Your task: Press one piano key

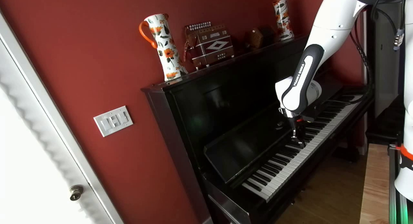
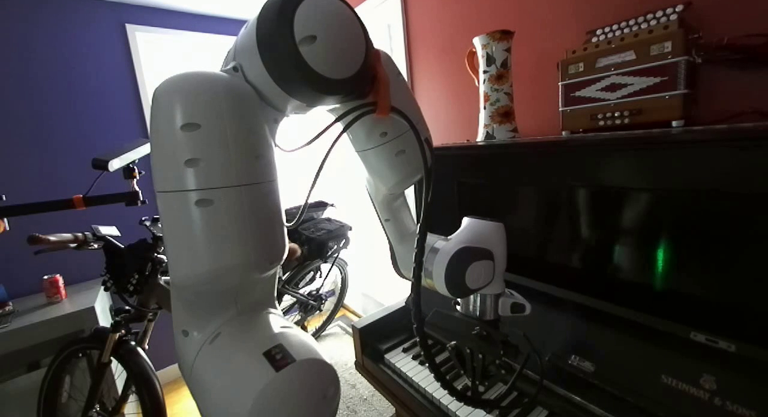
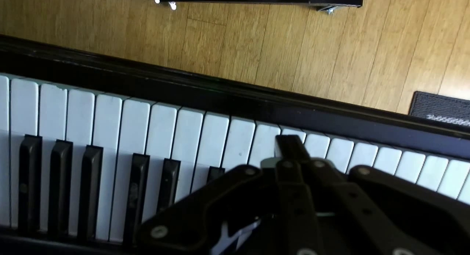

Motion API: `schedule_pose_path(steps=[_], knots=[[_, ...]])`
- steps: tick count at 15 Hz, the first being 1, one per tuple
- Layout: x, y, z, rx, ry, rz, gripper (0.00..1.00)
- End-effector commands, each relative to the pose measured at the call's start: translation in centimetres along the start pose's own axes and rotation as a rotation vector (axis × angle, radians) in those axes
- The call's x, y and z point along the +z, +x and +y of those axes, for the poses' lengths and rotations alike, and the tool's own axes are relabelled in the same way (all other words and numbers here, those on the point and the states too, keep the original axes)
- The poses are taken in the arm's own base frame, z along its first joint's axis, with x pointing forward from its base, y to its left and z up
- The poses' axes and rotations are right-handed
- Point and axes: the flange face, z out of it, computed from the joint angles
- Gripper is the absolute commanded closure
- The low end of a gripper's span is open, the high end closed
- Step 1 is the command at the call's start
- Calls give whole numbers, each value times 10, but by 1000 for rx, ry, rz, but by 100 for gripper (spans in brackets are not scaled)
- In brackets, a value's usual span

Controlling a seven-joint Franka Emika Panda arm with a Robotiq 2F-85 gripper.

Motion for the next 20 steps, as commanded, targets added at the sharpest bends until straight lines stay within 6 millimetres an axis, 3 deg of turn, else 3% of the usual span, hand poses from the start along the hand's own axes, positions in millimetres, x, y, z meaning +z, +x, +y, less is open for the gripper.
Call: schedule_pose_path(steps=[1, 8, 20], knots=[[5, 3, 1, -7, -1, -5, 100], [40, 11, 9, -13, 4, -45, 100], [69, 26, 27, 1, -33, 11, 100]])
